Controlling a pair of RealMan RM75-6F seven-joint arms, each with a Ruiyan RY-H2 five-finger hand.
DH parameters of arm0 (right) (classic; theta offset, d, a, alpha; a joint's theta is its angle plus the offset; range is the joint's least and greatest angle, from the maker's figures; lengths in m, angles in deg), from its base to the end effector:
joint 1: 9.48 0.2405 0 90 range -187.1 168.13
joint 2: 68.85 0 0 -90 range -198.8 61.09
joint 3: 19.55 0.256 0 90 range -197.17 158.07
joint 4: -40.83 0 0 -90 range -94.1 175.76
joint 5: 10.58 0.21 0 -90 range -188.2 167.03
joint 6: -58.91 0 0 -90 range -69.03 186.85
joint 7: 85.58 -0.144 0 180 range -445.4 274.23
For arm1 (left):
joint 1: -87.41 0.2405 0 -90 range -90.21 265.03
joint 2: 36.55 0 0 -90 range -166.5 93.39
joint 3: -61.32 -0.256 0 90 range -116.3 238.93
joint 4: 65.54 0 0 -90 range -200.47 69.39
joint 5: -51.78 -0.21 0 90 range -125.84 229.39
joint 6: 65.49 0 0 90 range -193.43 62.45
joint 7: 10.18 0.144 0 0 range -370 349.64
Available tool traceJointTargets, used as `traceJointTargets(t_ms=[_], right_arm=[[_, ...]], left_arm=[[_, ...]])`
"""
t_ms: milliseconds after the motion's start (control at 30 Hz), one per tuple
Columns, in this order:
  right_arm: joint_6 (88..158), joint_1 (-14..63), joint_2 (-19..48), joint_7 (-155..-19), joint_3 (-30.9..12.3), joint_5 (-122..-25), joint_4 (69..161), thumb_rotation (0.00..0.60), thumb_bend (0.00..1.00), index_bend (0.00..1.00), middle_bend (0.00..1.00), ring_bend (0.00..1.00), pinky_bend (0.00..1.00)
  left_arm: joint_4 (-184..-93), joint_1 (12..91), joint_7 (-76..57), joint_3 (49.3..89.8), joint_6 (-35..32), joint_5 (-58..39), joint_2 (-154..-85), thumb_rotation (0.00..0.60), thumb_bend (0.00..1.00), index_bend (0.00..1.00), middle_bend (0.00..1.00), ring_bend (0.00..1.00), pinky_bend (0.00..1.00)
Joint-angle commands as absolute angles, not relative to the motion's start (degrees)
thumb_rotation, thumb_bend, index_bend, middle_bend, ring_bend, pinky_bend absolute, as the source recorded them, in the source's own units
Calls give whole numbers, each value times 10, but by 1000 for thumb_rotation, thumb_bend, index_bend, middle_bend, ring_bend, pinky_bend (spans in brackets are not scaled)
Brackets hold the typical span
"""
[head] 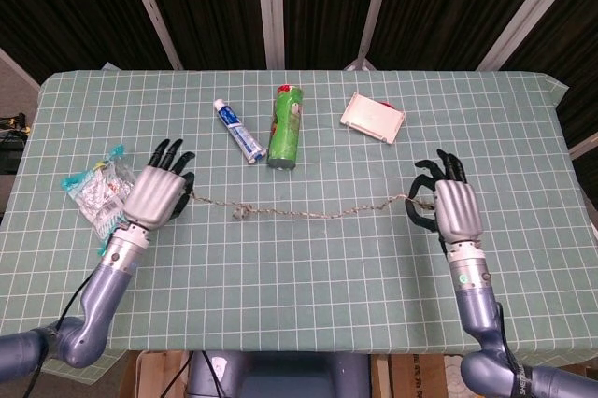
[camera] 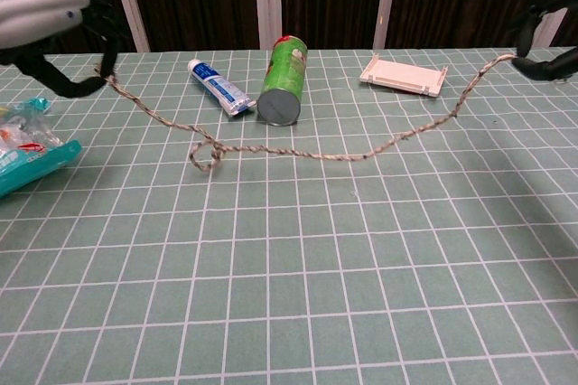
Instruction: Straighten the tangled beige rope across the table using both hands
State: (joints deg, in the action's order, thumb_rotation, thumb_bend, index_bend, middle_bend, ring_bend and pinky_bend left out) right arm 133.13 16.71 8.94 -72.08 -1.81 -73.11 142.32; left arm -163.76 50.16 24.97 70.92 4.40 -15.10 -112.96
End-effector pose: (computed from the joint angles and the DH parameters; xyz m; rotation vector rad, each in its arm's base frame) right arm -0.1890 -0.3107 0.0949 1.2985 -1.0889 1.1673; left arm -0.1540 0.3265 0.0710 -1.7193 -0.5895 -0.8742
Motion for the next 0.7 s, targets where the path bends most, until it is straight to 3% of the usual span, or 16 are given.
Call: traceJointTargets(t_ms=[33,333,700], right_arm=[[1341,148,67,-740,-20,-727,1432,600,454,649,280,0,0],[1351,113,33,-782,-24,-716,1410,600,458,649,280,0,0],[1334,96,25,-820,-25,-690,1362,600,458,649,280,0,0]], left_arm=[[-1674,541,212,697,77,-168,-1078,600,551,671,180,0,0],[-1674,602,133,673,111,-189,-1021,600,551,675,184,0,0],[-1653,625,104,668,115,-200,-1013,600,551,676,185,0,0]])
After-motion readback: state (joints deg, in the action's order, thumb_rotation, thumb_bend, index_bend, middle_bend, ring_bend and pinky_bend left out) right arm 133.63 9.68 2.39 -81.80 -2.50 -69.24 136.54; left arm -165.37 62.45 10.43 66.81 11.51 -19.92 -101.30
